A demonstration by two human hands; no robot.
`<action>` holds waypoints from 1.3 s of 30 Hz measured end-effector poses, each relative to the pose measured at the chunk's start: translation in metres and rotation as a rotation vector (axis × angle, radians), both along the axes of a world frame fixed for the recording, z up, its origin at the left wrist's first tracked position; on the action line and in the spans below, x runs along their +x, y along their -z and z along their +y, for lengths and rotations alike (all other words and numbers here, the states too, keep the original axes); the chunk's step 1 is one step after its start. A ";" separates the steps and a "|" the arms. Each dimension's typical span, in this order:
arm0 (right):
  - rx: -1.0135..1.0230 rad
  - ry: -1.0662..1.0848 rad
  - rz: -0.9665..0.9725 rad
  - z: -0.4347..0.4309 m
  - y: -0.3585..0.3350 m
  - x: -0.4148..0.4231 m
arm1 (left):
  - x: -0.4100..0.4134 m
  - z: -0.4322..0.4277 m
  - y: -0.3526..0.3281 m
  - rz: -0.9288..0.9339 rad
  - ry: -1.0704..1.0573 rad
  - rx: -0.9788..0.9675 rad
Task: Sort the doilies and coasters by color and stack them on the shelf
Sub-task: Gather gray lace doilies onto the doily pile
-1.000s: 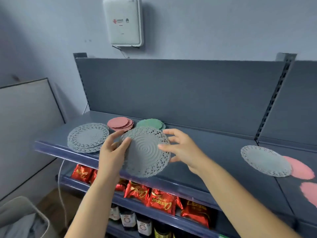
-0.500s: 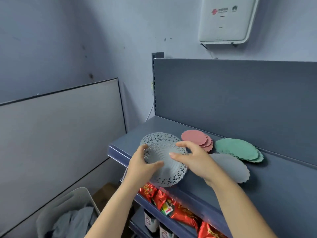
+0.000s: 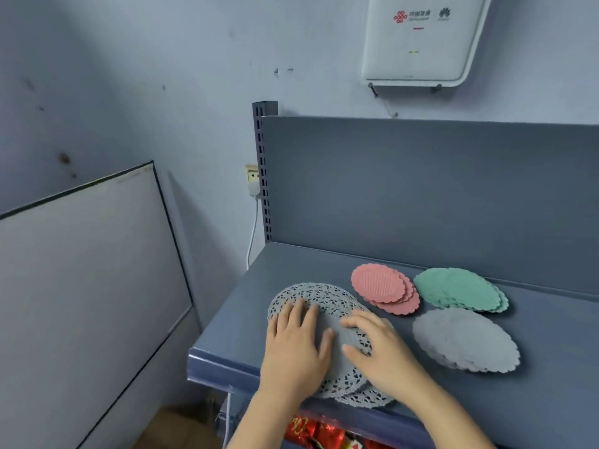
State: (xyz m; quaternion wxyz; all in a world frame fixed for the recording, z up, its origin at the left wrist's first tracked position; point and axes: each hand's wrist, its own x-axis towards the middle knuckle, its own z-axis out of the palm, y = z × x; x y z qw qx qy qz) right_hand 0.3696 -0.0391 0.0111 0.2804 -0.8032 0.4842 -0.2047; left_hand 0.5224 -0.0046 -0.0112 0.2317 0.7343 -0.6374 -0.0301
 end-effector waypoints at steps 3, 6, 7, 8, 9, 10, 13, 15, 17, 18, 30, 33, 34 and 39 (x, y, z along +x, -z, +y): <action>-0.004 0.055 -0.013 0.003 0.006 0.006 | 0.003 -0.009 0.005 -0.061 0.095 0.151; -0.013 0.121 -0.071 0.010 0.007 0.009 | 0.011 -0.010 0.004 -0.178 0.099 0.162; -0.023 0.149 -0.094 0.015 0.007 0.007 | 0.013 -0.013 0.003 -0.194 0.101 0.164; -0.041 0.177 -0.112 0.020 0.006 0.004 | 0.014 -0.014 -0.003 -0.190 0.092 0.185; -0.063 0.205 -0.122 0.027 0.005 -0.003 | 0.013 -0.014 -0.011 -0.180 0.087 0.215; -0.084 0.237 -0.128 0.034 0.003 -0.011 | 0.011 -0.014 -0.019 -0.194 0.076 0.227; -0.151 0.360 -0.138 0.054 -0.004 -0.049 | -0.008 -0.015 -0.041 -0.298 0.130 0.247; -0.176 0.455 -0.120 0.066 -0.011 -0.081 | -0.032 -0.010 -0.054 -0.296 0.203 0.257; -0.194 0.514 -0.120 0.076 -0.020 -0.117 | -0.069 -0.001 -0.064 -0.297 0.304 0.245; -0.203 0.528 -0.127 0.081 -0.024 -0.135 | -0.091 0.003 -0.069 -0.295 0.360 0.230; 0.048 0.592 0.102 0.216 -0.046 -0.419 | -0.415 0.071 -0.083 -0.262 0.750 0.100; 0.085 0.604 0.166 0.234 -0.057 -0.481 | -0.483 0.090 -0.075 -0.246 0.808 0.142; 0.089 0.616 0.176 0.237 -0.060 -0.499 | -0.500 0.095 -0.074 -0.240 0.820 0.162; 0.094 0.619 0.185 0.233 -0.059 -0.564 | -0.561 0.092 -0.074 -0.212 0.788 0.204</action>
